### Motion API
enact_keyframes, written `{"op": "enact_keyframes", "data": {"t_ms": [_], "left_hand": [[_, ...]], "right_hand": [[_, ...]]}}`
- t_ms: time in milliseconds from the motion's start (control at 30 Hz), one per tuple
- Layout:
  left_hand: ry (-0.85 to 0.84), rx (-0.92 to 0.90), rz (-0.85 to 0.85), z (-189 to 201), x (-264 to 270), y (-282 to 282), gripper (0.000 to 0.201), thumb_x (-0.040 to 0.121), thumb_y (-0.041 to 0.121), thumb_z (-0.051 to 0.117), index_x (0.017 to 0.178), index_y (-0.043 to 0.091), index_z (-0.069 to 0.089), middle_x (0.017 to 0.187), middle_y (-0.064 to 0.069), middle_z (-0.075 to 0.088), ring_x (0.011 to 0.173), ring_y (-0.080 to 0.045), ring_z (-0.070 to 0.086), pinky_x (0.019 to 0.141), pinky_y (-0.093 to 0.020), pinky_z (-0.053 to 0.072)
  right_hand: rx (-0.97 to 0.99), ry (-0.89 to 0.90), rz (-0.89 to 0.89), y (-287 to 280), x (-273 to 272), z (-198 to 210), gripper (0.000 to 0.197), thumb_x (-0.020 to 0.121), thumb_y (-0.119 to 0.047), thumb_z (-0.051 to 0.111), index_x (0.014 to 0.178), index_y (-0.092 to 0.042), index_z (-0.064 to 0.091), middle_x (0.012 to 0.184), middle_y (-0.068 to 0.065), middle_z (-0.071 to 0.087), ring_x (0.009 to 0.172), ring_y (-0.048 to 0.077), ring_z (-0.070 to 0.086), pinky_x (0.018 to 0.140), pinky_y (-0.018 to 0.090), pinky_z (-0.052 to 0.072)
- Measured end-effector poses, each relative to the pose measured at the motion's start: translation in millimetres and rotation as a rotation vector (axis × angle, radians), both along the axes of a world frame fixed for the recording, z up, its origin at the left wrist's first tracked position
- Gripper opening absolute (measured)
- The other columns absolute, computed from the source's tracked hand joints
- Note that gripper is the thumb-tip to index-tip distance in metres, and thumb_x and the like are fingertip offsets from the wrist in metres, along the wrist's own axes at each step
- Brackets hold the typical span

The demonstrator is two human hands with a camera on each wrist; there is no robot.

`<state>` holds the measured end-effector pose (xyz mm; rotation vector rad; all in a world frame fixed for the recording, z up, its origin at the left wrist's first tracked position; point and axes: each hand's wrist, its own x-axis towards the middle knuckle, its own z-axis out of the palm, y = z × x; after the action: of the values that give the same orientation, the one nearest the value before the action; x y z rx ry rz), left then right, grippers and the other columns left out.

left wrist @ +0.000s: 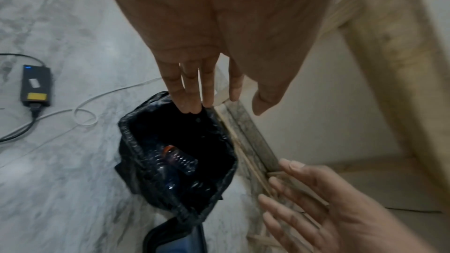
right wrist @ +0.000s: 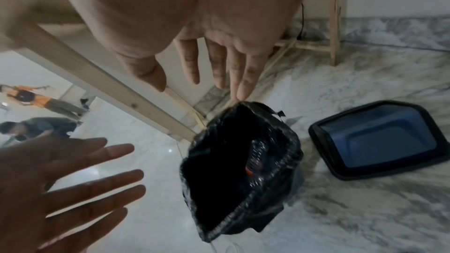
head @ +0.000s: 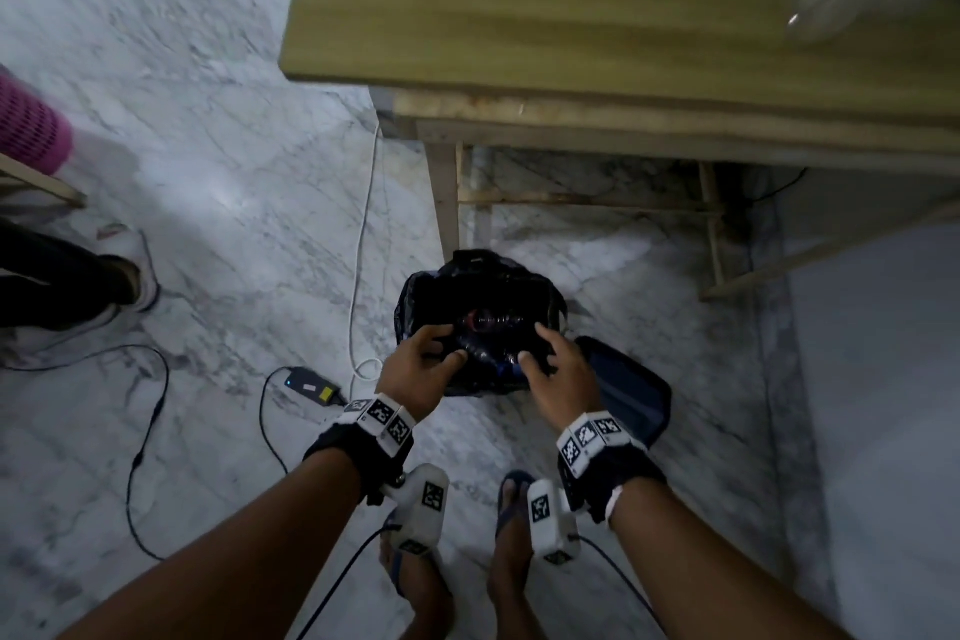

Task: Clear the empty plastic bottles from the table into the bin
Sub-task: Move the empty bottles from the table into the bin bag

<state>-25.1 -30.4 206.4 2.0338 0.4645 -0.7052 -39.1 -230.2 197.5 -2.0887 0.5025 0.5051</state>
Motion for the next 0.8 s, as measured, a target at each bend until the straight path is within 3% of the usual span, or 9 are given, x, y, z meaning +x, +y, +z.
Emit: {"op": "enact_keyframes", "data": {"t_ms": [100,167,267,300,433,533,633,800], "left_hand": [[-0.084,-0.052,-0.030,55,12,-8,0.046,0.089,0.032,0.070,0.133,0.021,0.062,0.122,-0.006,0.066,0.106,-0.019,0.068,0.089,-0.026,0.054],[-0.146,-0.058,-0.084,92,25,-14,0.044,0.090,0.032,0.070,0.132,0.022,0.062,0.119,-0.002,0.066,0.101,-0.014,0.067,0.077,-0.009,0.048],[-0.256,-0.059,-0.142,144,46,-21,0.040,0.089,0.032,0.070,0.128,0.024,0.065,0.118,-0.002,0.068,0.100,-0.013,0.070,0.070,-0.002,0.045],[-0.288,-0.066,-0.161,166,57,-24,0.039,0.089,0.031,0.070,0.127,0.024,0.065,0.118,-0.001,0.068,0.100,-0.014,0.071,0.072,-0.003,0.046],[-0.387,-0.088,-0.203,219,93,-37,0.038,0.090,0.031,0.069,0.127,0.024,0.066,0.117,0.000,0.069,0.105,-0.017,0.070,0.084,-0.028,0.055],[-0.446,-0.089,-0.245,251,131,-56,0.037,0.092,0.027,0.067,0.128,0.022,0.065,0.117,-0.002,0.068,0.105,-0.018,0.069,0.077,-0.023,0.050],[-0.473,-0.088,-0.295,270,174,-82,0.036,0.093,0.029,0.066,0.128,0.024,0.063,0.120,-0.004,0.065,0.105,-0.019,0.069,0.077,-0.027,0.052],[-0.514,-0.017,-0.354,276,259,-142,0.041,0.090,0.039,0.067,0.130,0.028,0.062,0.127,-0.005,0.062,0.105,-0.019,0.069,0.078,-0.029,0.052]], "right_hand": [[0.006,-0.115,-0.016,-2,3,58,0.052,0.090,-0.039,0.059,0.140,-0.031,0.049,0.148,0.002,0.047,0.133,0.024,0.049,0.106,0.046,0.045],[-0.009,-0.208,-0.032,-6,11,98,0.050,0.090,-0.035,0.060,0.139,-0.028,0.051,0.145,0.001,0.050,0.132,0.022,0.050,0.106,0.044,0.044],[-0.018,-0.314,-0.072,-14,25,156,0.047,0.090,-0.029,0.062,0.136,-0.026,0.054,0.140,-0.001,0.054,0.126,0.019,0.054,0.104,0.042,0.047],[-0.016,-0.345,-0.085,-19,33,179,0.046,0.090,-0.027,0.062,0.136,-0.025,0.054,0.140,-0.001,0.054,0.126,0.019,0.054,0.104,0.041,0.047],[-0.026,-0.418,-0.128,-39,62,236,0.047,0.090,-0.026,0.060,0.137,-0.028,0.052,0.139,0.000,0.053,0.126,0.018,0.053,0.099,0.037,0.049],[-0.060,-0.535,-0.135,-64,89,266,0.047,0.090,-0.028,0.059,0.136,-0.024,0.053,0.141,0.000,0.053,0.127,0.020,0.052,0.101,0.042,0.049],[-0.138,-0.585,-0.140,-96,122,281,0.048,0.088,-0.027,0.060,0.135,-0.024,0.053,0.140,-0.001,0.052,0.128,0.018,0.052,0.102,0.041,0.048],[-0.254,-0.628,-0.189,-149,188,277,0.055,0.079,-0.030,0.059,0.133,-0.026,0.054,0.143,0.000,0.049,0.131,0.020,0.047,0.105,0.042,0.044]]}}
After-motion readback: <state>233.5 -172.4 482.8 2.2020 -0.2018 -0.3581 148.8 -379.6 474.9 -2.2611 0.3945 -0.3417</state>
